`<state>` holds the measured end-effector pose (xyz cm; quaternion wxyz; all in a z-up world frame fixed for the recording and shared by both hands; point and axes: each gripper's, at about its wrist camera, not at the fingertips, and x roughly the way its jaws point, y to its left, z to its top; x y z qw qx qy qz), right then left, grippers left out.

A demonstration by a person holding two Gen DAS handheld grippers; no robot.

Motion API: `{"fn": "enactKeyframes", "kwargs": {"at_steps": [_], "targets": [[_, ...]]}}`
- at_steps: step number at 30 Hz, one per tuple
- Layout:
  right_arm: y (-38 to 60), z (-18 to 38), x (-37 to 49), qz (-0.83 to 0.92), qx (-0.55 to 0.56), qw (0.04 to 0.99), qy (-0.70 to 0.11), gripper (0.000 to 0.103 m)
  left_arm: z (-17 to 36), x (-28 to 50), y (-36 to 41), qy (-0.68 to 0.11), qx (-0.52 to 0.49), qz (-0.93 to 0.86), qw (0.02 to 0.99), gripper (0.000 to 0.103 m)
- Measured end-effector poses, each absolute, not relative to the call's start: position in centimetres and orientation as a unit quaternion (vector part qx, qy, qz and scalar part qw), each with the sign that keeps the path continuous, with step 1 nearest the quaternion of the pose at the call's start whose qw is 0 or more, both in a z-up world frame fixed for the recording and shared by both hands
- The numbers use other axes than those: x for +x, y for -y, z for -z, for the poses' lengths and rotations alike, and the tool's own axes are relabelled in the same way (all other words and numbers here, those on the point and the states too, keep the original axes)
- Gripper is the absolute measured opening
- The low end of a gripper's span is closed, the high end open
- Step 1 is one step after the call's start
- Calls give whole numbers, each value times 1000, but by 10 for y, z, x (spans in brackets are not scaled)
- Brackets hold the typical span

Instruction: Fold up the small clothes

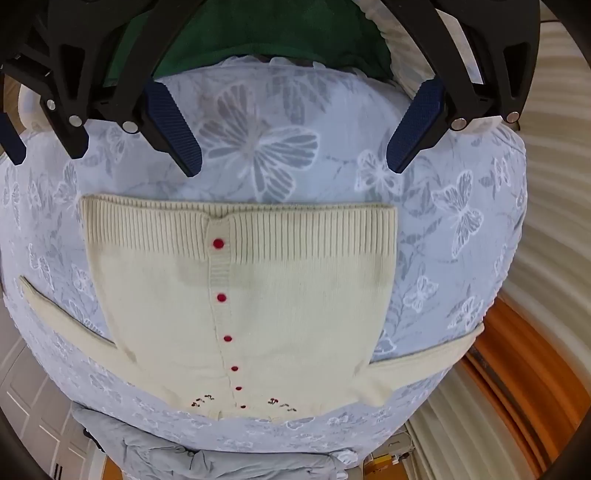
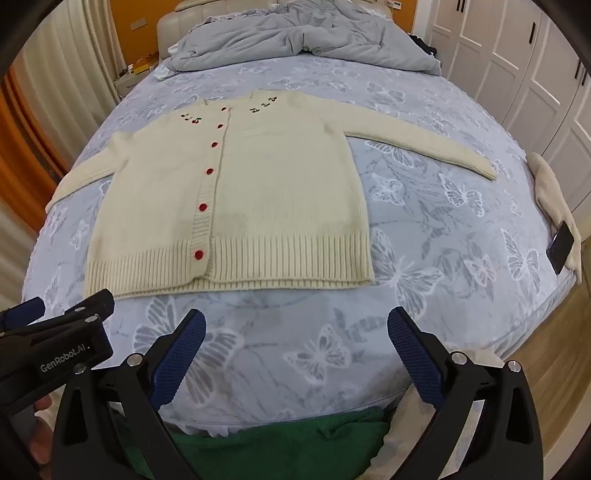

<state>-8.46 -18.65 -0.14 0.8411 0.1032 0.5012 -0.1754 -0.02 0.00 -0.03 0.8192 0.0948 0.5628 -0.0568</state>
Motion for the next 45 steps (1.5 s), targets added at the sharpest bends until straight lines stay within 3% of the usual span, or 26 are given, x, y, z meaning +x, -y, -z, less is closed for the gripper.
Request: {"fn": "enactKeyframes", "kwargs": {"at_steps": [45], "targets": [[191,-6,-59,177,112,837,-506,98,-18,16,8,-528,116,24,841,98]]}}
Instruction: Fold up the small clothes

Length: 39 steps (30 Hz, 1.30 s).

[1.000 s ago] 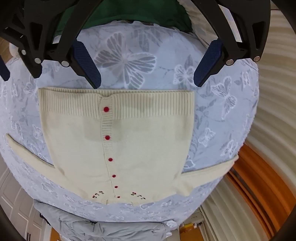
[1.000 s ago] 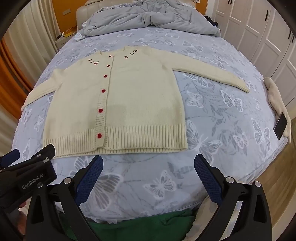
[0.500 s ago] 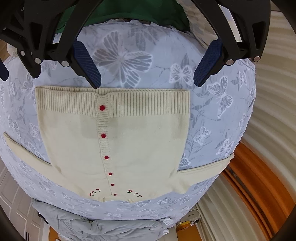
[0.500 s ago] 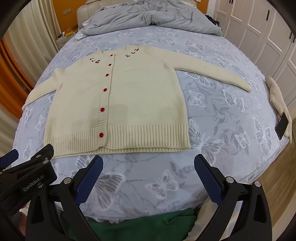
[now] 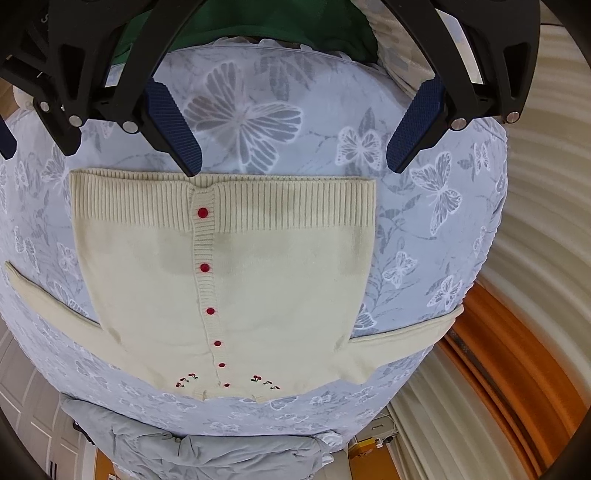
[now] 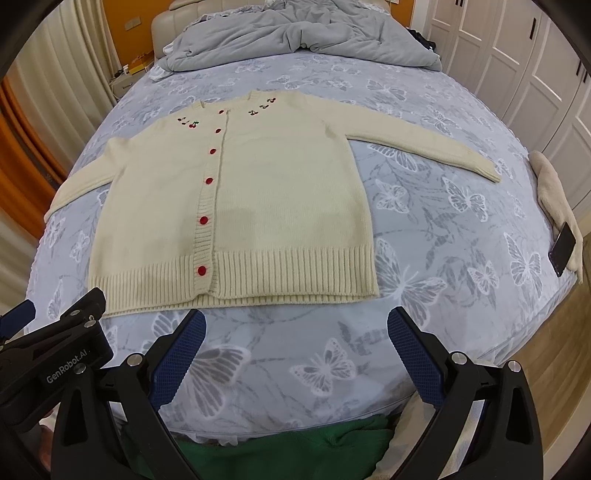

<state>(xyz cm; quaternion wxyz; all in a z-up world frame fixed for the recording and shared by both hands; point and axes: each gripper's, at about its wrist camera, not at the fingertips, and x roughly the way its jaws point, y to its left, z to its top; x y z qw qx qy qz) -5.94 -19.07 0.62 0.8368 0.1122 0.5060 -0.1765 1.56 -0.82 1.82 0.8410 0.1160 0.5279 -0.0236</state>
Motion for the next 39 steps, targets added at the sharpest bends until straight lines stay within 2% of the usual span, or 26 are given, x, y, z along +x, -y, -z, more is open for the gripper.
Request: {"fn": "enactKeyframes", "kwargs": {"at_steps": [39], "targets": [[198,-7,-58,175,117,835,-508,98,-21,17,15,-523,125,16,843,98]]}}
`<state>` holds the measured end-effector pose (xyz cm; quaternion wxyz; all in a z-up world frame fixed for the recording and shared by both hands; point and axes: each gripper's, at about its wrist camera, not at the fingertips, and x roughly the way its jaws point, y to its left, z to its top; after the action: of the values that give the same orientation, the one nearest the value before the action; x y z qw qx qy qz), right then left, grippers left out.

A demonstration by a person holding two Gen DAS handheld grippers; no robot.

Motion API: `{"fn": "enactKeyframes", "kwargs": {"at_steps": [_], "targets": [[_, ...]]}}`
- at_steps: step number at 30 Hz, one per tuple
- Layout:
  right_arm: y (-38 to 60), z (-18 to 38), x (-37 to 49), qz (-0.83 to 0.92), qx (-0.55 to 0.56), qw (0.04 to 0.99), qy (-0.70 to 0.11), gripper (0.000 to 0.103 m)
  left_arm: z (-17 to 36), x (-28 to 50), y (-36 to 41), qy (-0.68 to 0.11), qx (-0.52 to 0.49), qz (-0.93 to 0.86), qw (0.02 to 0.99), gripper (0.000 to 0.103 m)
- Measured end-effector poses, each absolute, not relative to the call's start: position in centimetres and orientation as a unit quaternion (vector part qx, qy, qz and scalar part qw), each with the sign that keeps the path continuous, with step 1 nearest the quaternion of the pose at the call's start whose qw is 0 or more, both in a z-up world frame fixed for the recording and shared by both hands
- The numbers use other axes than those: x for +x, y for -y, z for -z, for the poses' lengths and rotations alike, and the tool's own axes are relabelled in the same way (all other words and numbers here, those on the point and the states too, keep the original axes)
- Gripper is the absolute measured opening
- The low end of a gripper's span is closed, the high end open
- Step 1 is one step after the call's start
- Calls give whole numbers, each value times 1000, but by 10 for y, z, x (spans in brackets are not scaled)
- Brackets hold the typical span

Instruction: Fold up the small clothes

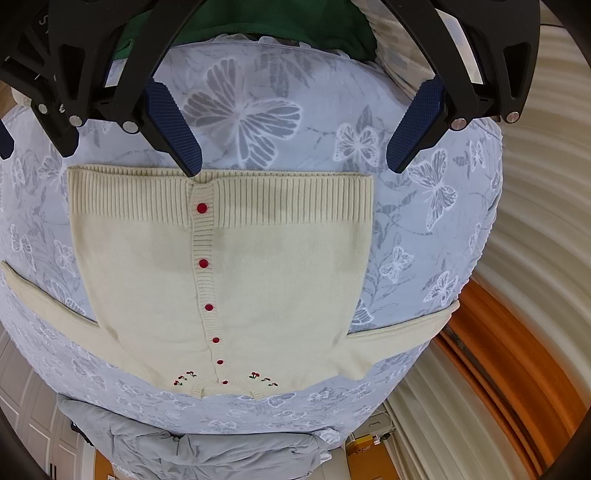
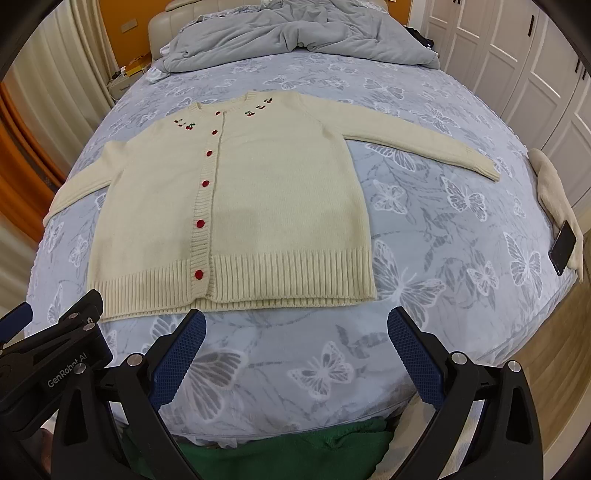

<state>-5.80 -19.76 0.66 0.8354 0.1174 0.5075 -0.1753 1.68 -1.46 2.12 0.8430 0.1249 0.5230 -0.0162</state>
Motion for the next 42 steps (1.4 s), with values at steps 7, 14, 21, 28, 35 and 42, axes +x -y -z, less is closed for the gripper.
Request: {"fn": "enactKeyframes", "kwargs": {"at_steps": [7,14,21,28,35,42], "targets": [[199,-6,-57,175,117,835,-508,98,-21,19,16,-524,126,15,842,98],[204,-1,-52,177,119,832,-513,98,-14,25,20,-529,127,15,839,98],[231,21,-37,122,158,837,-510,97,2,38,18,-552,82,48,829,98],[382,42,-12,207,250,826,-461,97,7,63,-4,-526,19,40,849,98],[550,74,26,296,363,791,-393,97,37,89,-23,-548,-22,29,835,98],[657,123,47,371,447,733,-354,97,58,109,-32,-552,-25,23,833,98]]}}
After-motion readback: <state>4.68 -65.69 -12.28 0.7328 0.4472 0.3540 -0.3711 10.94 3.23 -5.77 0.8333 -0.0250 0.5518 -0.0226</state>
